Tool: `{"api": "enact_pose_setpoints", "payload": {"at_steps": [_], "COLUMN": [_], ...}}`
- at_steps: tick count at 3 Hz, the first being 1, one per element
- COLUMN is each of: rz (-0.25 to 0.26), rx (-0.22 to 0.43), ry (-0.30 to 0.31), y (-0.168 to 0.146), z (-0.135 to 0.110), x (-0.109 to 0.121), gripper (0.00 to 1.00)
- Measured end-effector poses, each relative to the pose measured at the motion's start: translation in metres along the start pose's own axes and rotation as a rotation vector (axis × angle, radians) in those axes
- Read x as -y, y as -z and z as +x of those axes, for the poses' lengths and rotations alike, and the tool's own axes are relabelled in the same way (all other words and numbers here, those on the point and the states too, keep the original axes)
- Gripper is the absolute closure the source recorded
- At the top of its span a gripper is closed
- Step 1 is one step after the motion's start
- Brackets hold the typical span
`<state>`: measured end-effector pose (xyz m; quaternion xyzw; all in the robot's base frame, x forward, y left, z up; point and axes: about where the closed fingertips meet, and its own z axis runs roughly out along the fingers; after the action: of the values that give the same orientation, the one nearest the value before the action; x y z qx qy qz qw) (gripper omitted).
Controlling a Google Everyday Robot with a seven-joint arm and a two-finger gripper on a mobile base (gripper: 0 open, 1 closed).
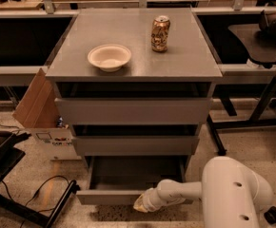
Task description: Close bottom drawer
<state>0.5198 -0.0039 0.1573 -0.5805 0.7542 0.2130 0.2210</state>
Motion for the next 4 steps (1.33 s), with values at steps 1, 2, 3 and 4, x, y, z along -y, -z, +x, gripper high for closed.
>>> {"api": "enact_pose_setpoints", "payload": {"at_steps": [1,2,3,4], "rz": [0.019,0.019,0.105,0.109], "rx": [0.000,0.000,-0.012,-0.011], "ry": [0.014,0.014,0.031,0.030], "y": [0.000,0.000,0.014,0.015], "z": [-0.003,-0.003,-0.012,-0.012], "x": [0.022,0.022,0.084,0.085], "gripper": [1.00,1.00,0.97,0.75]}}
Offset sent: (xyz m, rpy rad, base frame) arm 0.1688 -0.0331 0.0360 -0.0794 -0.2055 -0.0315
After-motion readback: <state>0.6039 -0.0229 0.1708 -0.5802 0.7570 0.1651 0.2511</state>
